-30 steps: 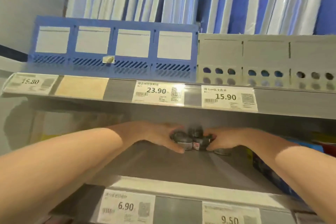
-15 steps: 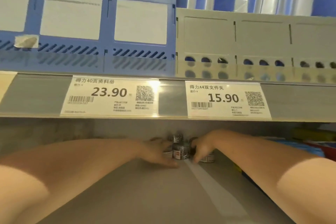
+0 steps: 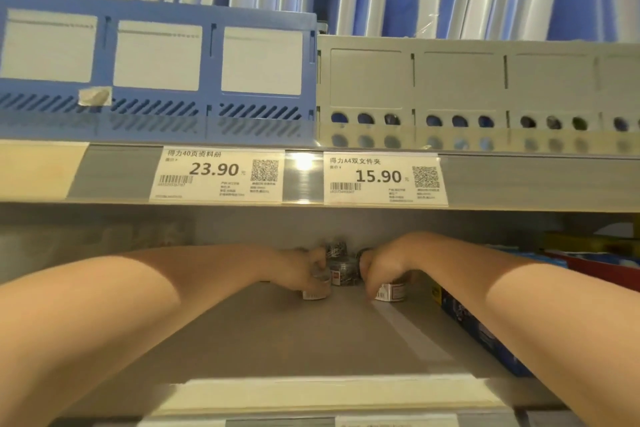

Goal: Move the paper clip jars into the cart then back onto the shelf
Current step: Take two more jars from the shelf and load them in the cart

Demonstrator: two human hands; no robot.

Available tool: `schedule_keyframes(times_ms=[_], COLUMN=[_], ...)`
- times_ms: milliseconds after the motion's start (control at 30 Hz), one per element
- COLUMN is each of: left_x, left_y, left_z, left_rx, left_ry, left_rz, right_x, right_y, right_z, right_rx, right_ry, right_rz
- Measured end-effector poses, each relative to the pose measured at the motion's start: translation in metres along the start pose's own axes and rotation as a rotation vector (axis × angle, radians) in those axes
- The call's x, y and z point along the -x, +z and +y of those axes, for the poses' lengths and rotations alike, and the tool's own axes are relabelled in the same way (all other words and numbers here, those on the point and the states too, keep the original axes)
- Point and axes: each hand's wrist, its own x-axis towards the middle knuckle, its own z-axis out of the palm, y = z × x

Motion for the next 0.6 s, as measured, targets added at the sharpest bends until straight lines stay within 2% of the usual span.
schedule_keyframes(times_ms=[167,433,500,600], left_x=[0.029,0.078,0.095,0.120], left_y=[-0.003,-0.002,-0.004,-0.007], left_z=[0.020,0.052,0.057,0.068], left_rx=[0.103,0.123,0.137,0.145], left_ry=[0.026,0.036,0.067,0.089], left_rz=[0.001,0.095,0.146,0.282], right_x=[0.032,0.078,0.094,0.117], right_y=[0.018,0.031,0.032,0.034], right_z=[-0.007,-0.012,-0.012,-0.015], right_rx=[-0.002,-0.012,-0.045,-0.221], right_ry=[-0.100,-0.284,-0.283,-0.306], right_rz=[0.123,0.194,0.244,0.343])
